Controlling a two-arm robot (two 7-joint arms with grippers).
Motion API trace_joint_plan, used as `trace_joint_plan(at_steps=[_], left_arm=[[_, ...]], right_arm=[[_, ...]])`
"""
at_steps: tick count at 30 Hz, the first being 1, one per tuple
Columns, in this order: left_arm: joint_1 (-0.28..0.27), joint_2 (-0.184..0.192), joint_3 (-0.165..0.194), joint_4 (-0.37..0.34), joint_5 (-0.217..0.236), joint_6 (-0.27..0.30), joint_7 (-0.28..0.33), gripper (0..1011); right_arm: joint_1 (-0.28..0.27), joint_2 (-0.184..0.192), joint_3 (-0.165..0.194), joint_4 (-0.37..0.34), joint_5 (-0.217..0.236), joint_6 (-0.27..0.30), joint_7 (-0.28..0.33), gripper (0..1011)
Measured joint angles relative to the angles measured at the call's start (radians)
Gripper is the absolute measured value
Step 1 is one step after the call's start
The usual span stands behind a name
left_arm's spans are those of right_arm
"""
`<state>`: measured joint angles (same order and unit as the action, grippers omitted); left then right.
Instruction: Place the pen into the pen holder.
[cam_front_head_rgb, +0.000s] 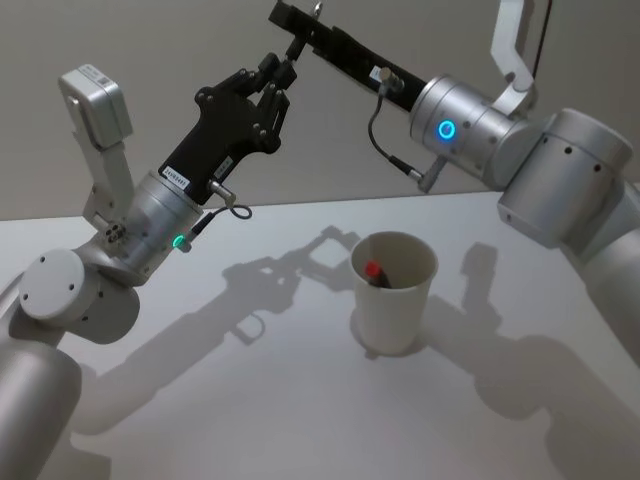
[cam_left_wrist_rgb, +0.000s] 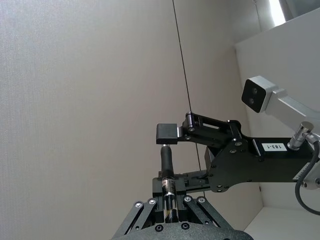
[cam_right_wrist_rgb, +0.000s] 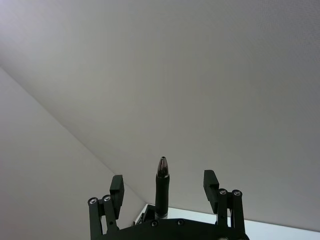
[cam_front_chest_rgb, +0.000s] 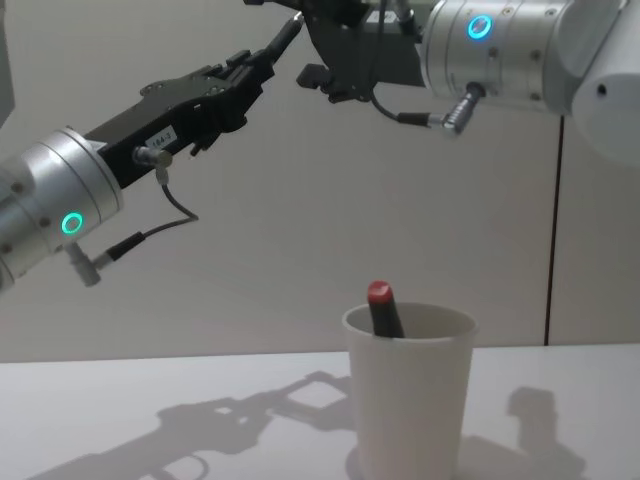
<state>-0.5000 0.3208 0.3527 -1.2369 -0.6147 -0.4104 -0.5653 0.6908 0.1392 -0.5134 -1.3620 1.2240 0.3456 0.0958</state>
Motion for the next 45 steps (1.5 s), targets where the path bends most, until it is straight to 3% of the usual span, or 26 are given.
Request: trace_joint_plan(at_steps=[10, 23, 27, 33, 34, 41, 45], left_arm=[[0.0, 0.0, 0.0, 0.0, 0.0, 0.0, 0.0, 140], [0.0, 0.0, 0.0, 0.0, 0.0, 0.0, 0.0, 140], [0.0, 0.0, 0.0, 0.0, 0.0, 0.0, 0.0, 140], [0.0, 0.0, 0.0, 0.0, 0.001, 0.0, 0.0, 140], [0.0, 0.0, 0.0, 0.0, 0.001, 0.0, 0.0, 140], [0.0, 0.0, 0.0, 0.0, 0.001, 0.0, 0.0, 139], [0.0, 0.0, 0.0, 0.0, 0.0, 0.0, 0.0, 132]], right_arm=[[0.002, -0.003, -0.004, 0.014, 0.004, -0.004, 0.003, 998], [0.003, -0.005, -0.006, 0.021, 0.007, -0.007, 0.005, 652], [0.004, -0.006, -0.007, 0.022, 0.007, -0.008, 0.005, 486], [0.004, -0.006, -0.008, 0.023, 0.008, -0.008, 0.006, 328], [0.004, -0.006, -0.008, 0.023, 0.009, -0.008, 0.006, 261], [0.004, -0.006, -0.008, 0.024, 0.008, -0.008, 0.005, 128], [0.004, -0.006, -0.008, 0.024, 0.008, -0.008, 0.005, 118]])
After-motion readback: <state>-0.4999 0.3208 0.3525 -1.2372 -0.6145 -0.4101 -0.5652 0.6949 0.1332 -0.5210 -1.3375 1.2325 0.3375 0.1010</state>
